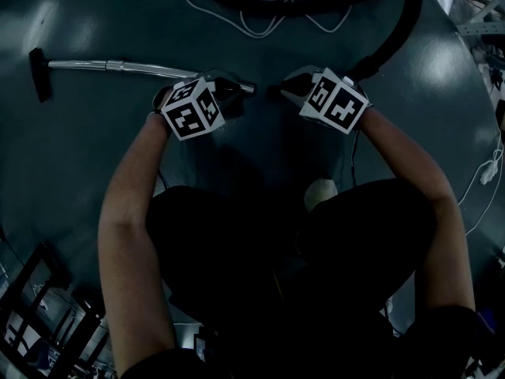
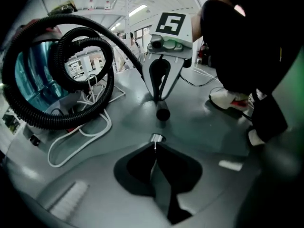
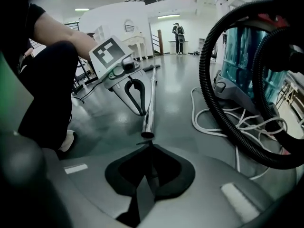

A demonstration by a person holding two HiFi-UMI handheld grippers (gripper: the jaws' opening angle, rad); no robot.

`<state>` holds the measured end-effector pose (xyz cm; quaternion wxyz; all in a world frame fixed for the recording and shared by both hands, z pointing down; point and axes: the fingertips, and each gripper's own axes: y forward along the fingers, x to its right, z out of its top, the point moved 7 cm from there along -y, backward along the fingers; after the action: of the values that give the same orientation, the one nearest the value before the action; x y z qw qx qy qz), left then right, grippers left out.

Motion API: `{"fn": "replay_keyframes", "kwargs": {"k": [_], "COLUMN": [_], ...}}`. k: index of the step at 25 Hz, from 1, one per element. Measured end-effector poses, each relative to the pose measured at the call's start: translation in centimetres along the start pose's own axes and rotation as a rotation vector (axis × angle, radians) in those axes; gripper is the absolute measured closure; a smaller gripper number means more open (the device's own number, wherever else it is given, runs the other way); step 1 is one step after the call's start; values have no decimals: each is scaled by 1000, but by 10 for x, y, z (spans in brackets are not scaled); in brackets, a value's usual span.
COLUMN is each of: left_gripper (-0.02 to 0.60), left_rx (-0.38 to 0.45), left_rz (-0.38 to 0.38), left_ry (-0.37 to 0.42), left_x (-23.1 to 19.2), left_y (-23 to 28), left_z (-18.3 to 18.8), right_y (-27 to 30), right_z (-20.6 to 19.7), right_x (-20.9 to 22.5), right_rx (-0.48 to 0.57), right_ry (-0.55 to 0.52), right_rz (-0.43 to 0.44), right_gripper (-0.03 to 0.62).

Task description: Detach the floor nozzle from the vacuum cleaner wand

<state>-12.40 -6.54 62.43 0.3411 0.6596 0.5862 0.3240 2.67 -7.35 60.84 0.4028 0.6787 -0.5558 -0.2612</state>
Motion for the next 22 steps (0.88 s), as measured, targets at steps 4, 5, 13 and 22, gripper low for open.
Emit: {"fn": "replay_keyframes", "kwargs": {"k": [4, 5, 13, 22], "left_gripper": [569, 569, 571, 571], "left_rx": [40, 50, 22, 40], "left_rz": [-11, -20, -74, -69], "left_ry": [-64, -70, -40, -26], "left_x": [2, 3, 14, 23], "left_y": [-5, -6, -8, -13], "left_z": [3, 4, 6, 6], "right_y": [-3, -5, -16, -31], "right_z": [5, 5, 1, 6], "right_x": [-4, -5, -7, -17], "right_rx": [13, 18, 37, 70], "right_ry": [6, 10, 43, 46], "right_rz": [12, 19, 50, 85], "right_gripper": [595, 595, 597, 597]}}
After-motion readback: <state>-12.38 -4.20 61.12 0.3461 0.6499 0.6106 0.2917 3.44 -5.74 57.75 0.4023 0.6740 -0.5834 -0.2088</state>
